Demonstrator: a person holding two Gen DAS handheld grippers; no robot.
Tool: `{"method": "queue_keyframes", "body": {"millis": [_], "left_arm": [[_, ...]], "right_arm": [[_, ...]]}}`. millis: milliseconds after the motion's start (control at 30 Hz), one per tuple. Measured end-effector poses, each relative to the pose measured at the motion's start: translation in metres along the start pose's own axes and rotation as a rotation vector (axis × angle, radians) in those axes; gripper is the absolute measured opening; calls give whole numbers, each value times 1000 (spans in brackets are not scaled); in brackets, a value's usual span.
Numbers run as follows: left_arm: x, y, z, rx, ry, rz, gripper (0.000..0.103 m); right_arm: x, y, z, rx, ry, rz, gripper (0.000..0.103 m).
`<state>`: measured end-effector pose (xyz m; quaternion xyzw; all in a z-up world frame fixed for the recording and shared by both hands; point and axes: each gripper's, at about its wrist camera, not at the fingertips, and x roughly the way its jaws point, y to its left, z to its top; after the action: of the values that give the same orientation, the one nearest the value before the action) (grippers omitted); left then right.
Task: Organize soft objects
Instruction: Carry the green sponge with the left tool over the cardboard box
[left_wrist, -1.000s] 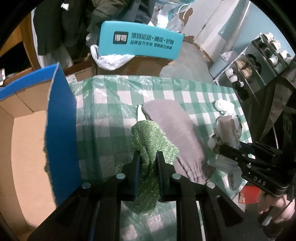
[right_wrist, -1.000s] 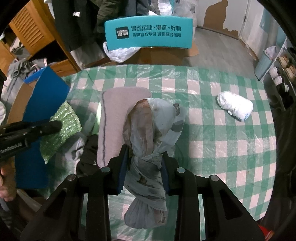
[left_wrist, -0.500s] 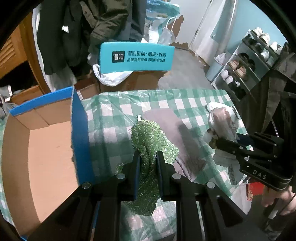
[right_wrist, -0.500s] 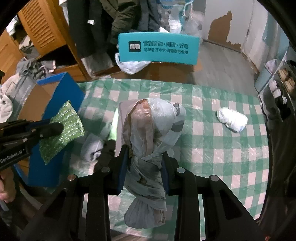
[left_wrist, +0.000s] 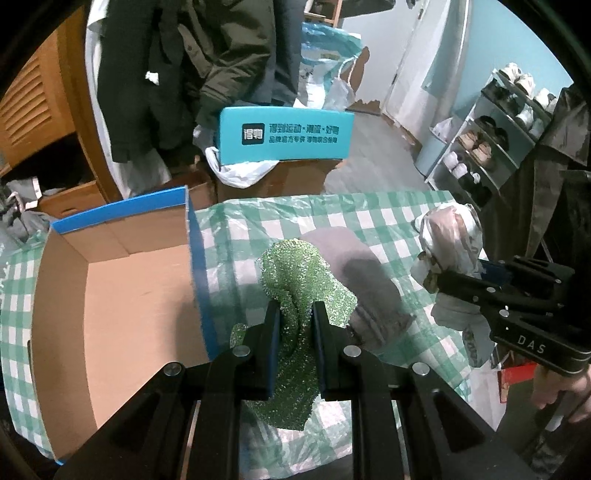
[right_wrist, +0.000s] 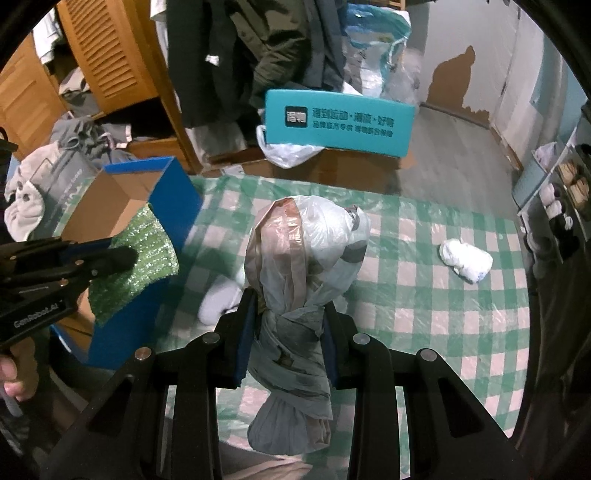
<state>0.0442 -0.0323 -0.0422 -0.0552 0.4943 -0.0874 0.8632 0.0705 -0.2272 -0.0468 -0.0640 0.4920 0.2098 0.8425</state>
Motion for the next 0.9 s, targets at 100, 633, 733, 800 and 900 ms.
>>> {"method": "queue_keyframes", "body": {"millis": [100, 633, 733, 800, 900], "left_arm": [[-7, 6, -1, -9, -11, 10, 16], [-37, 56, -10, -80, -52, 65, 16], [-40, 68, -13, -101, -56, 70, 16], [-43, 75, -15, -111, -59, 74, 16], [-47, 86, -18, -126, -66, 86, 16]], "right_arm": [[-2, 8, 3, -11, -6, 7, 31], [1, 71, 29, -100, -18, 57, 31], [4, 84, 34, -115, -14, 68, 31], [7, 94, 38, -126, -11, 76, 31], [11, 109, 42, -146, -5, 85, 31]]}}
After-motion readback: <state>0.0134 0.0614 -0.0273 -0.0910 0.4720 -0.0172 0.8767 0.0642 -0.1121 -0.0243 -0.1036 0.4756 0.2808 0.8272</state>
